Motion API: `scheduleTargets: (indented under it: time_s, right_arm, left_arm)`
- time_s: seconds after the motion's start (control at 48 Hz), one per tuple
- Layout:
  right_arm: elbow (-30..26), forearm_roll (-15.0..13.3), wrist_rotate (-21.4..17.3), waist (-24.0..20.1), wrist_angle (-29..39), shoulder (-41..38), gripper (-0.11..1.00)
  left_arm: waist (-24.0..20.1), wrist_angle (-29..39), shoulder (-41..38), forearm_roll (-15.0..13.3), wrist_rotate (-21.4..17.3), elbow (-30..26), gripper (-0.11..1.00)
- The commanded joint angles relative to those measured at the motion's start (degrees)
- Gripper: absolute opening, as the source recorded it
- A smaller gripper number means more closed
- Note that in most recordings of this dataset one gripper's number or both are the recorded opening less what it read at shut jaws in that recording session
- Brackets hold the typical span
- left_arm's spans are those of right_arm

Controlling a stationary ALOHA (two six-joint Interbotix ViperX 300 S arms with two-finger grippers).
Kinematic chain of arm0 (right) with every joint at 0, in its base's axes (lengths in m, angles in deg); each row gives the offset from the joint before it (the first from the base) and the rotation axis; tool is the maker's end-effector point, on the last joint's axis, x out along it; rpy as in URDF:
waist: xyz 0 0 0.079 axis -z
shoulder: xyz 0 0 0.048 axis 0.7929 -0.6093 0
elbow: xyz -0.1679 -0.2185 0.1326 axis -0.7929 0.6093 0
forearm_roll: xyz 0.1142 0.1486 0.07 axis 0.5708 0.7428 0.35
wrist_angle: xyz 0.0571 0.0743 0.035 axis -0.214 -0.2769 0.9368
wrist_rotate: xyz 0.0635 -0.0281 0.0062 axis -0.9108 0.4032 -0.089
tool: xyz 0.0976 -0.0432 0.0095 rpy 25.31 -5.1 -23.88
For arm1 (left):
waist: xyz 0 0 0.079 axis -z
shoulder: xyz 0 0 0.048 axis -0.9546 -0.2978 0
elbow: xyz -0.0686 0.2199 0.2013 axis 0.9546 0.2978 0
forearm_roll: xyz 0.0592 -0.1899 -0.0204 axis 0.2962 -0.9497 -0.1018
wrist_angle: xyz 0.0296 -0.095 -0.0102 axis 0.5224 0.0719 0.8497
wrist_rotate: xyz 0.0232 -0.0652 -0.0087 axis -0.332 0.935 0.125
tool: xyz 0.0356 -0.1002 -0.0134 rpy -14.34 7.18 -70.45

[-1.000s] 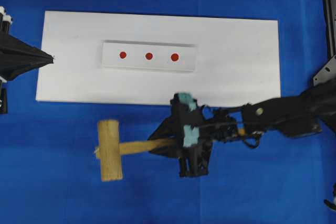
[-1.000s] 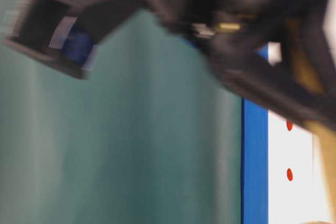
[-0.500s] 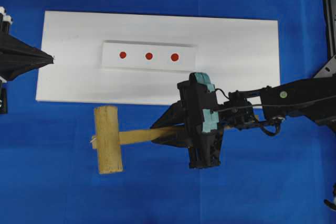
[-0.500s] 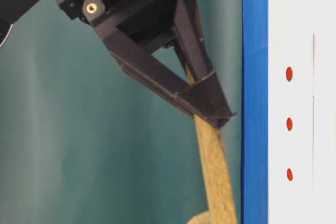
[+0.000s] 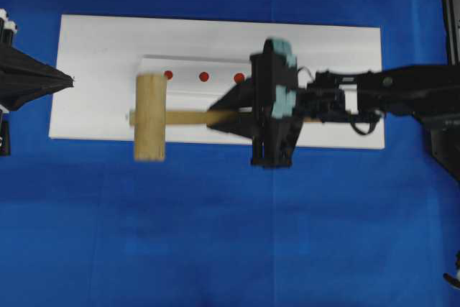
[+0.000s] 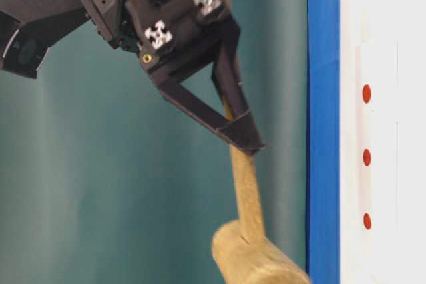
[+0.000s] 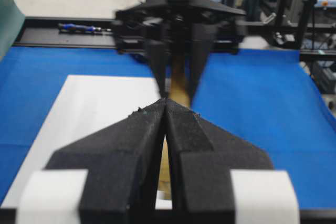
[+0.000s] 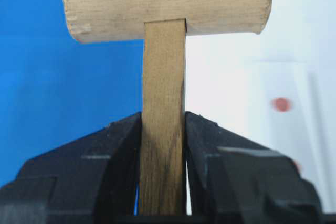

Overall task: Hit the mark with a hammer.
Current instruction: 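Lift the mallet with the right gripper over the white board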

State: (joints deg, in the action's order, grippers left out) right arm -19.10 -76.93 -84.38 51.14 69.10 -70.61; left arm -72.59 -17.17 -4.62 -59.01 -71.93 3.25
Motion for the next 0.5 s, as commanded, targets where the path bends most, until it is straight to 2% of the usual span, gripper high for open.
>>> scheduleTargets:
  time_s: [0.0,0.146,0.229,0.333,0.479]
  right_arm:
    - [-0.62,-0.09,1.14,0.26,-0.88,2.02,0.09]
    - [-0.62,-0.18,4.22,0.26,-1.67,2.02,0.09]
    - [-0.62,-1.32,7.47,0.53,-3.34,2.02,0.09]
    - [-0.62,-2.81,13.71,0.88,-7.21,2.02,0.09]
    - [-0.79,-2.90,23.73,2.20,-10.72,2.02,0.09]
  left_arm:
    - [0.09,-0.26,-0.44,-0.09,0.70,-0.62,0.00]
    - [0.09,-0.26,-0.70,-0.09,1.67,-0.53,0.00]
    - [0.09,-0.26,-0.70,-0.09,1.67,-0.53,0.00]
    - [0.09,-0.26,-0.70,-0.09,1.76,-0.53,0.00]
    - [0.09,-0.26,-0.62,-0.09,1.85,-0.53,0.00]
